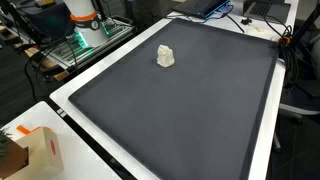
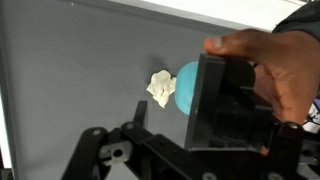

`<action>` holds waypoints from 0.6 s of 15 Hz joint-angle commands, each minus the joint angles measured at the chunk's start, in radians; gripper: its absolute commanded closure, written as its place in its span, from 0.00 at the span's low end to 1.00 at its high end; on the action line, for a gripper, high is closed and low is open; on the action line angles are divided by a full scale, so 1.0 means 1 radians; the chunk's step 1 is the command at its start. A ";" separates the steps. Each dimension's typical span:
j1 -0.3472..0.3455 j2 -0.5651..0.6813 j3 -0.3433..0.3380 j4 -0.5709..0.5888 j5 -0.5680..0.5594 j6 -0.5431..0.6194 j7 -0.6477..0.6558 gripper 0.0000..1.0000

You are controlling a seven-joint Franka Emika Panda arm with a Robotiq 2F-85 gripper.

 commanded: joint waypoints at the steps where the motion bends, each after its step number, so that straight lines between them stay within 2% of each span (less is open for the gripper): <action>1: -0.012 0.002 0.009 0.003 0.007 -0.003 -0.006 0.00; 3: -0.014 -0.004 0.009 -0.005 0.005 0.001 -0.012 0.00; 4: -0.015 -0.005 0.013 -0.004 0.005 0.002 -0.007 0.25; 5: -0.015 -0.008 0.014 -0.006 0.003 0.002 -0.009 0.27; 6: -0.013 -0.007 0.015 -0.005 0.004 0.001 -0.010 0.34; 9: -0.010 -0.001 0.021 0.003 0.002 0.000 -0.012 0.58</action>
